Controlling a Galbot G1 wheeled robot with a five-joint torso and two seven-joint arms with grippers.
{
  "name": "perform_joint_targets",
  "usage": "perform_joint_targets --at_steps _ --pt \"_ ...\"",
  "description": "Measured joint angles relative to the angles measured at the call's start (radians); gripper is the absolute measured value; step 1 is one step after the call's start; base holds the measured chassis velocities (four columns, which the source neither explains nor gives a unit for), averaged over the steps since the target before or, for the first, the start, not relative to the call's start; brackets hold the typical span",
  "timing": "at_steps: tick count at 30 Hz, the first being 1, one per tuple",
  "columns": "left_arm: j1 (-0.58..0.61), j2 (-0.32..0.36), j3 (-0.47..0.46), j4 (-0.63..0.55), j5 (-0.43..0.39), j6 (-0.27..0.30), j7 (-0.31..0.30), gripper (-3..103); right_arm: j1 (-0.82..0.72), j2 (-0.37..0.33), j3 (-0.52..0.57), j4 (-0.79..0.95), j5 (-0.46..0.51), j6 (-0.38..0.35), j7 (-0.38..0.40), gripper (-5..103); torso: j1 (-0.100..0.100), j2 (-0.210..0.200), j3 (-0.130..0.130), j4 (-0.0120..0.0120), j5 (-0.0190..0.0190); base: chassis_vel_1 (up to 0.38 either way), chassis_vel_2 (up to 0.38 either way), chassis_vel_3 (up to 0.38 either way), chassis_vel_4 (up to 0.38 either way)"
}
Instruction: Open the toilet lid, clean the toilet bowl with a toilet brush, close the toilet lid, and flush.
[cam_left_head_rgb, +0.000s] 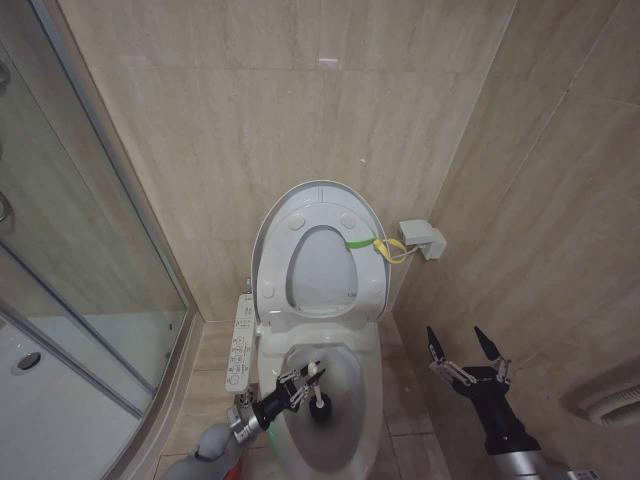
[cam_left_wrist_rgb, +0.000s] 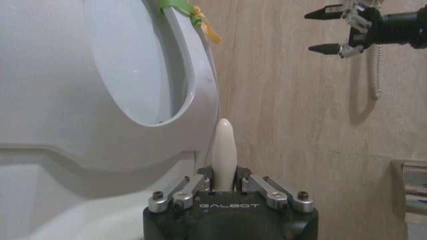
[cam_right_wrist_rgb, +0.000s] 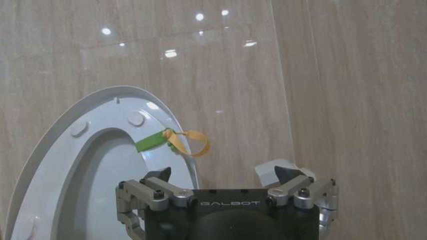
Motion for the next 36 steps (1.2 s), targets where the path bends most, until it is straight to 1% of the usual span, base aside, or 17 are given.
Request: perform_joint_targets --at_steps 3,4,6,7,9,11,14,18,21,22,25,30,33,34,36 --pt "0.049 0.003 -0.034 -0.023 0.011 0.0 -0.006 21 0.0 0.0 0.0 0.0 0.0 0.0 0.0 100 0.0 0.0 0.0 0.0 0.0001 0.0 0.0 0.0 0.0" --pt "0.049 0.003 -0.034 -0.023 0.011 0.0 -0.006 21 0.0 0.0 0.0 0.0 0.0 0.0 0.0 100 0.0 0.0 0.0 0.0 0.0001 0.0 0.0 0.0 0.0" --pt "0.095 0.002 -0.065 -0.04 0.016 0.0 -0.014 21 0.0 0.0 0.0 0.0 0.0 0.0 0.0 100 0.0 0.0 0.0 0.0001 0.0001 0.0 0.0 0.0 0.0" --pt "0.095 0.002 -0.065 -0.04 0.016 0.0 -0.014 21 0.0 0.0 0.0 0.0 0.0 0.0 0.0 100 0.0 0.0 0.0 0.0001 0.0001 0.0 0.0 0.0 0.0" --pt "0.14 -0.002 -0.095 -0.053 0.013 0.0 -0.026 21 0.0 0.0 0.0 0.0 0.0 0.0 0.0 100 0.0 0.0 0.0 0.0002 0.0002 0.0 0.0 0.0 0.0" --pt "0.171 -0.012 -0.117 -0.061 -0.001 0.004 -0.042 21 0.0 0.0 0.0 0.0 0.0 0.0 0.0 100 0.0 0.0 0.0 0.0001 0.0002 0.0 0.0 0.0 0.0" --pt "0.191 -0.025 -0.134 -0.067 -0.014 0.01 -0.056 21 0.0 0.0 0.0 0.0 0.0 0.0 0.0 100 0.0 0.0 0.0 0.0002 0.0003 0.0 0.0 0.0 0.0" --pt "0.209 -0.05 -0.151 -0.074 -0.054 0.023 -0.083 21 0.0 0.0 0.0 0.0 0.0 0.0 0.0 100 0.0 0.0 0.0 0.0001 0.0003 0.0 0.0 0.0 0.0" --pt "0.21 -0.074 -0.162 -0.09 -0.099 0.043 -0.116 21 0.0 0.0 0.0 0.0 0.0 0.0 0.0 100 0.0 0.0 0.0 -0.0001 0.0002 0.0 0.0 0.0 0.0" --pt "0.21 -0.074 -0.162 -0.09 -0.099 0.043 -0.116 21 0.0 0.0 0.0 0.0 0.0 0.0 0.0 100 0.0 0.0 0.0 -0.0001 0.0002 0.0 0.0 0.0 0.0" --pt "0.192 -0.1 -0.178 -0.097 -0.13 0.052 -0.145 21 0.0 0.0 0.0 0.0 0.0 0.0 0.0 100 0.0 0.0 0.0 0.0 0.0002 0.0 0.0 0.0 0.0" --pt "0.149 -0.127 -0.189 -0.074 -0.135 0.052 -0.151 21 0.0 0.0 0.0 0.0 0.0 0.0 0.0 100 0.0 0.0 0.0 0.0 0.0002 0.0 0.0 0.0 0.0" --pt "0.099 -0.141 -0.179 -0.05 -0.133 0.052 -0.151 21 0.0 0.0 0.0 0.0 0.0 0.0 0.0 100 0.0 0.0 0.0 0.0 0.0002 0.0 0.0 0.0 0.0" --pt "0.099 -0.141 -0.179 -0.05 -0.133 0.052 -0.151 21 0.0 0.0 0.0 0.0 0.0 0.0 0.0 100 0.0 0.0 0.0 0.0 0.0002 0.0 0.0 0.0 0.0" --pt "0.074 -0.143 -0.167 -0.032 -0.118 0.051 -0.149 21 0.0 0.0 0.0 0.0 0.0 0.0 0.0 100 0.0 0.0 0.0 -0.0001 0.0003 0.0 0.0 0.0 0.0"
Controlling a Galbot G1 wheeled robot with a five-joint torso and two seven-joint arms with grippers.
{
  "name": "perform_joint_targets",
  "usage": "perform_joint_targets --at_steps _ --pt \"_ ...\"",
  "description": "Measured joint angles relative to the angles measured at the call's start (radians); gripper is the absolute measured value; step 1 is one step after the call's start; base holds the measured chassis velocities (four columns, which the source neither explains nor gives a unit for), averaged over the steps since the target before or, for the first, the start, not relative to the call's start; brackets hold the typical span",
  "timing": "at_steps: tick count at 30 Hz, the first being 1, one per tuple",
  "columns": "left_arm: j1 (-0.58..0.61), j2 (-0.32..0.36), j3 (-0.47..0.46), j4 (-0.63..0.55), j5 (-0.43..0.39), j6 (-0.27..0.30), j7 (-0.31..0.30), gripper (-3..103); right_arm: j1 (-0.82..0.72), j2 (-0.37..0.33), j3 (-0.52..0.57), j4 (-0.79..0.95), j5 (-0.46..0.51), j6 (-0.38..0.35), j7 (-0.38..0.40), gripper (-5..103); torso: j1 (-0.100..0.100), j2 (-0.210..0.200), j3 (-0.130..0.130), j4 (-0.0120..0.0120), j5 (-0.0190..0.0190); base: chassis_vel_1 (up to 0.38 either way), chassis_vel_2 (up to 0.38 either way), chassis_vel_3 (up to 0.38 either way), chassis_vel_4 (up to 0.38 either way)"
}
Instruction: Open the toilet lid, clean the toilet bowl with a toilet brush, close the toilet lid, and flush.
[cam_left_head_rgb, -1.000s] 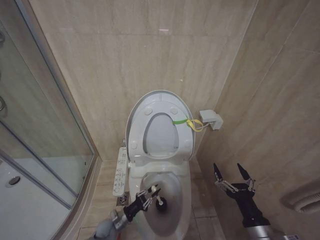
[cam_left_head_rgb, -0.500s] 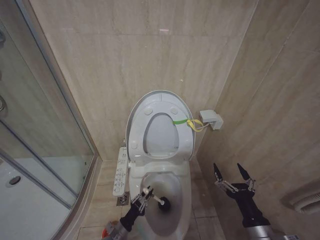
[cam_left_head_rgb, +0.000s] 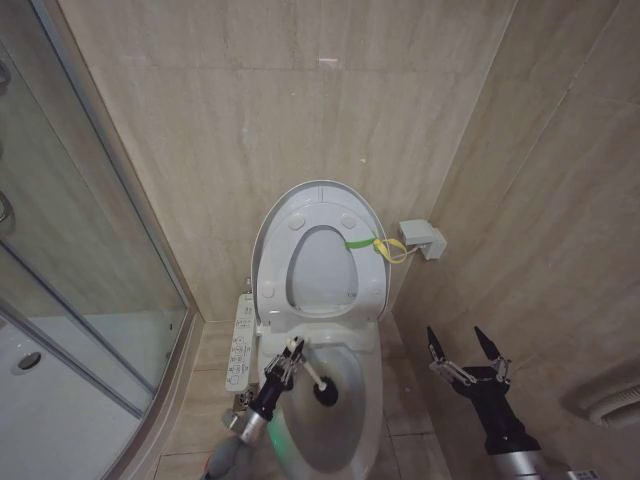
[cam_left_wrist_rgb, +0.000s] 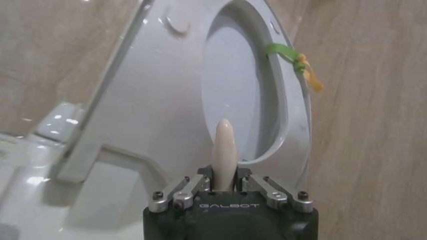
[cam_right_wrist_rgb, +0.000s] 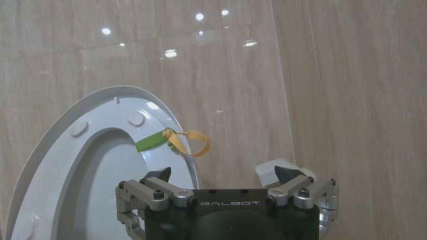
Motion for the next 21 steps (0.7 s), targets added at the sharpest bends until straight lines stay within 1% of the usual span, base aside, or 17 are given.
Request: perform_joint_targets --at_steps 4,6,10,13,18,21 --pt "-0.008 0.015 0.029 0.026 0.023 -0.006 0.021 21 0.0 0.0 0.0 0.0 0.0 0.0 0.0 100 0.0 0.0 0.0 0.0 -0.0001 0.0 0.0 0.0 0.0" --pt "0.009 0.023 0.041 0.035 0.029 -0.014 0.036 21 0.0 0.0 0.0 0.0 0.0 0.0 0.0 100 0.0 0.0 0.0 0.0005 0.0 0.0 0.0 0.0 0.0" --pt "0.001 0.013 0.045 0.058 0.053 -0.028 0.054 21 0.0 0.0 0.0 0.0 0.0 0.0 0.0 100 0.0 0.0 0.0 0.0006 0.0 0.0 0.0 0.0 0.0" --pt "-0.029 0.004 0.056 0.071 0.059 -0.029 0.056 21 0.0 0.0 0.0 0.0 0.0 0.0 0.0 100 0.0 0.0 0.0 0.0003 -0.0002 0.0 0.0 0.0 0.0" --pt "-0.137 -0.01 0.093 0.133 0.081 -0.03 0.064 21 0.0 0.0 0.0 0.0 0.0 0.0 0.0 100 0.0 0.0 0.0 0.0001 0.0 0.0 0.0 0.0 0.0" --pt "-0.163 -0.018 0.106 0.156 0.082 -0.03 0.07 21 0.0 0.0 0.0 0.0 0.0 0.0 0.0 100 0.0 0.0 0.0 0.0001 0.0 0.0 0.0 0.0 0.0"
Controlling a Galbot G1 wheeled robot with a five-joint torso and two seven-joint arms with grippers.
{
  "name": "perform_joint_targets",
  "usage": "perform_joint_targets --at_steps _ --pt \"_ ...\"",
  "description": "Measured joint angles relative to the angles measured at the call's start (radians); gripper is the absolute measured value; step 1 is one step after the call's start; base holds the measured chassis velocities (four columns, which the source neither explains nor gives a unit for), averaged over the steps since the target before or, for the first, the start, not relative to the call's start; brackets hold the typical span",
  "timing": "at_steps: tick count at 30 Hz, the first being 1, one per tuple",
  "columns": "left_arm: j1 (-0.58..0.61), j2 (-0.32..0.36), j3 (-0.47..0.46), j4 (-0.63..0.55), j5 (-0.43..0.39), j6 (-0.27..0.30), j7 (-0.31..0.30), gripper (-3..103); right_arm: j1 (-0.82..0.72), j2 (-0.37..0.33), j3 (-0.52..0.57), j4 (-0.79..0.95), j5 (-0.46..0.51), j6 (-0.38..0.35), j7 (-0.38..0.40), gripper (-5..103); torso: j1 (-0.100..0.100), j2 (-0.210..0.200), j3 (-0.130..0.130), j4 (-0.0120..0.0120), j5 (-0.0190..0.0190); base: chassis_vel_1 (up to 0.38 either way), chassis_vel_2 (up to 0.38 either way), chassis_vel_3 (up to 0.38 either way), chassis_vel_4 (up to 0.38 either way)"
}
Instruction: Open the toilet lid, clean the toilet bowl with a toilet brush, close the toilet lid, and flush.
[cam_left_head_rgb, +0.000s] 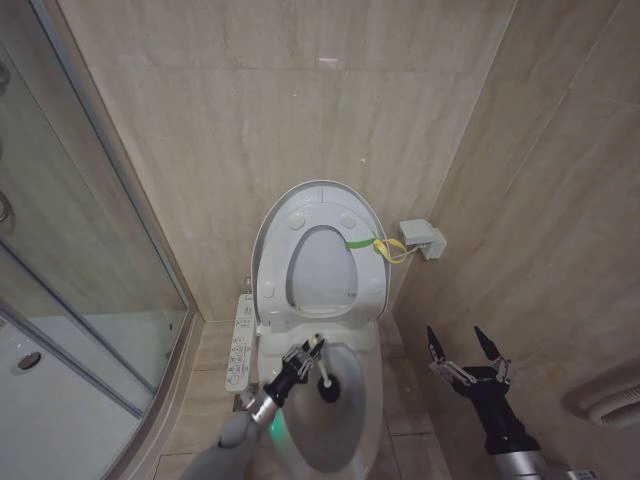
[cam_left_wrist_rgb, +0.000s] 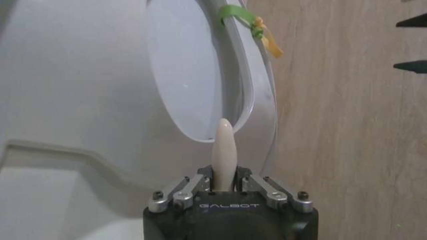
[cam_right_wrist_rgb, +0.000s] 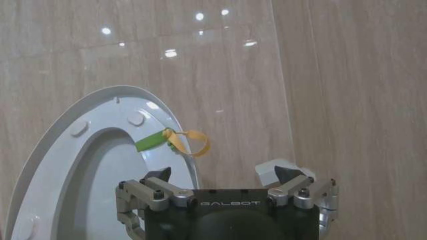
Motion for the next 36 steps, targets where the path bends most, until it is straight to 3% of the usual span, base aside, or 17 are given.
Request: perform_joint_targets --at_steps 14,28,36 --pt "-0.054 -0.117 0.038 0.076 0.027 -0.006 0.019 21 0.0 0.0 0.0 0.0 0.0 0.0 0.0 100 0.0 0.0 0.0 0.0 0.0001 0.0 0.0 0.0 0.0" --pt "-0.111 -0.14 0.018 0.154 0.097 -0.055 0.061 21 0.0 0.0 0.0 0.0 0.0 0.0 0.0 100 0.0 0.0 0.0 0.0001 0.0 0.0 0.0 0.0 0.0" --pt "-0.133 -0.194 -0.006 0.19 0.131 -0.08 0.072 21 0.0 0.0 0.0 0.0 0.0 0.0 0.0 100 0.0 0.0 0.0 0.0002 0.0 0.0 0.0 0.0 0.0"
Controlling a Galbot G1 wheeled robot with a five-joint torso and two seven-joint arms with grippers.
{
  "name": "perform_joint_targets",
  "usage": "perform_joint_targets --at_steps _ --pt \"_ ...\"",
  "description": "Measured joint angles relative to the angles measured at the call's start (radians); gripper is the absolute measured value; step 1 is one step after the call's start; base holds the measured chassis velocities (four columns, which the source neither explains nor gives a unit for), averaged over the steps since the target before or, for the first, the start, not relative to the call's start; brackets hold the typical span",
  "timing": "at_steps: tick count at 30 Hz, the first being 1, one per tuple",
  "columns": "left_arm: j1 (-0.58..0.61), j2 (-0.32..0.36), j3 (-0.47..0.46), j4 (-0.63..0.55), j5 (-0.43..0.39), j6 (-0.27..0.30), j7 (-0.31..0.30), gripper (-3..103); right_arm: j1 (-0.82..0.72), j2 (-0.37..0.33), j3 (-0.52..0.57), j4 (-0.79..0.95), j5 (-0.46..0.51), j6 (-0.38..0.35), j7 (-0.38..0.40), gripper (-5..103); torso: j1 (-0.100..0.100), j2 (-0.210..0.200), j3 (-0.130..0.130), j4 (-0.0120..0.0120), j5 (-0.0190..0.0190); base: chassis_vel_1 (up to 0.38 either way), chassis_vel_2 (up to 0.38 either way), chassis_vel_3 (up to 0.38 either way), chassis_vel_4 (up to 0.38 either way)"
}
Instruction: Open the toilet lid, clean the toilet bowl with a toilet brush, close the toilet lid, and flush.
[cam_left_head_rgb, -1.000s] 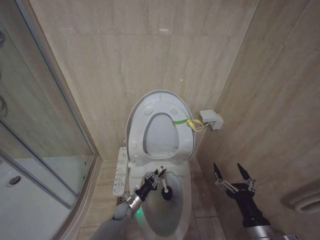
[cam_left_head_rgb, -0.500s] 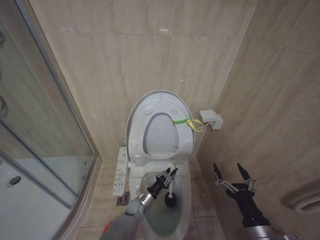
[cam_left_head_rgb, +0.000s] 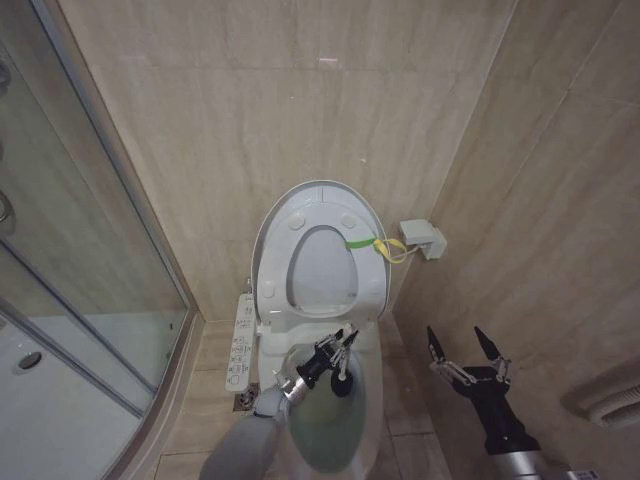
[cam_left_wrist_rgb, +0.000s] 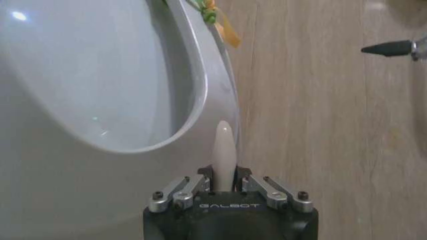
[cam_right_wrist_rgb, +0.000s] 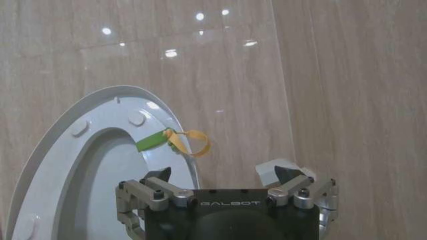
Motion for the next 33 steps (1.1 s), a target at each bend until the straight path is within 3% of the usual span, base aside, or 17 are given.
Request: perform_joint_targets --at_steps 6,14,25,33 --pt "0.002 -0.056 -0.003 0.011 0.008 0.0 0.001 21 0.0 0.0 0.0 0.0 0.0 0.0 0.0 100 0.0 0.0 0.0 -0.0003 0.0001 0.0 0.0 0.0 0.0" --pt "0.048 -0.035 0.003 0.017 0.009 -0.001 0.013 21 0.0 0.0 0.0 0.0 0.0 0.0 0.0 100 0.0 0.0 0.0 -0.0001 -0.0001 0.0 0.0 0.0 0.0" --pt "-0.024 -0.052 -0.022 0.022 0.01 0.0 0.009 21 0.0 0.0 0.0 0.0 0.0 0.0 0.0 100 0.0 0.0 0.0 -0.0003 0.0 0.0 0.0 0.0 0.0" --pt "0.039 -0.047 -0.019 0.02 0.03 0.0 0.013 21 0.0 0.0 0.0 0.0 0.0 0.0 0.0 100 0.0 0.0 0.0 0.0 0.0 0.0 0.0 0.0 0.0"
